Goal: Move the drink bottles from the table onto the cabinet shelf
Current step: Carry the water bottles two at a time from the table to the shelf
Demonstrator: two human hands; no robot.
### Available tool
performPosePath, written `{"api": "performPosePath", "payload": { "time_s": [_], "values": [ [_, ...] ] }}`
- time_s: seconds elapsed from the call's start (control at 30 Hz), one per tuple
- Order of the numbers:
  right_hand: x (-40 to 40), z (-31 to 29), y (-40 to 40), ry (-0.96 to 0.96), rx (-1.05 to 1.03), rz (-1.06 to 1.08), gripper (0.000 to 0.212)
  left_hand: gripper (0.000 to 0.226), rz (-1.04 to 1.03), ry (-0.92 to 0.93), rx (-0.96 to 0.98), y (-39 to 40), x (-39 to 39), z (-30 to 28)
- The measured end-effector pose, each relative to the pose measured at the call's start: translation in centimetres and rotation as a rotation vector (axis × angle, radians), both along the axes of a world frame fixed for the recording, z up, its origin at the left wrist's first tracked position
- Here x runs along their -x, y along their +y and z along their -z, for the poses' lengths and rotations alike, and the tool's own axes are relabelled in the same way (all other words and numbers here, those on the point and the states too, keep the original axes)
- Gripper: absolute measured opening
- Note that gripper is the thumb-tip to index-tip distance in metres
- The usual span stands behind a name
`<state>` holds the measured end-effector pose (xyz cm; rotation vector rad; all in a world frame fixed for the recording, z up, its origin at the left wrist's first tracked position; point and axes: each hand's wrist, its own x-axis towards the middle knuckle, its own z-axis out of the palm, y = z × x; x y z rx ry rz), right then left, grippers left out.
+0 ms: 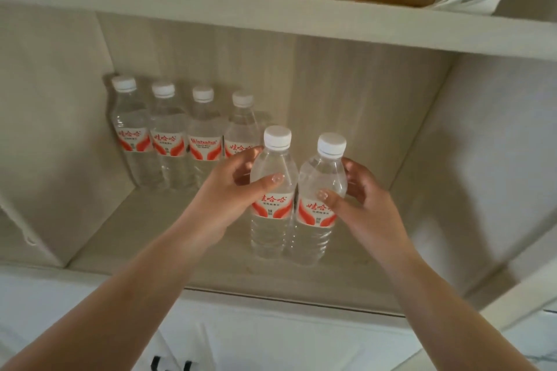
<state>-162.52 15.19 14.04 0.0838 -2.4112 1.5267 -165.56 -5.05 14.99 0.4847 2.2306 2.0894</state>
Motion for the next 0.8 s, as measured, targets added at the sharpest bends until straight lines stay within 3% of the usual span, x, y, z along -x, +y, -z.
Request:
{"api": "performPosePath", "payload": {
  "time_s": [0.17, 0.33, 0.53, 0.63, 0.8],
  "values": [
    [-0.1, 0.8, 0.4, 0.013, 0.024, -0.074, 0.063, 0.052, 0.031, 0.032, -0.01, 0.3, -0.6, 0.6],
    [-0.5, 2.9, 0.6, -0.048, 0.098, -0.111, 0.076, 0.054, -0.121, 0.115, -0.048, 1.0, -1.8, 2.9],
    [-2.8, 7.7, 0.3, -0.116, 0.17, -0.113, 0.077, 0.058, -0.275, -0.028, -0.14, 1.9, -4.9, 8.7],
    [-4.8, 9.4, -0.7, -0.061, 0.158, -0.124, 0.084, 0.054, -0.283, -0.017, -0.166, 2.5, -5.9, 10.1],
    [-5.2, 9.9, -1.7, 0.044, 0.171, -0.082, 0.077, 0.057, -0.296, -0.024, -0.195, 3.6, -6.5, 10.9]
  ]
}}
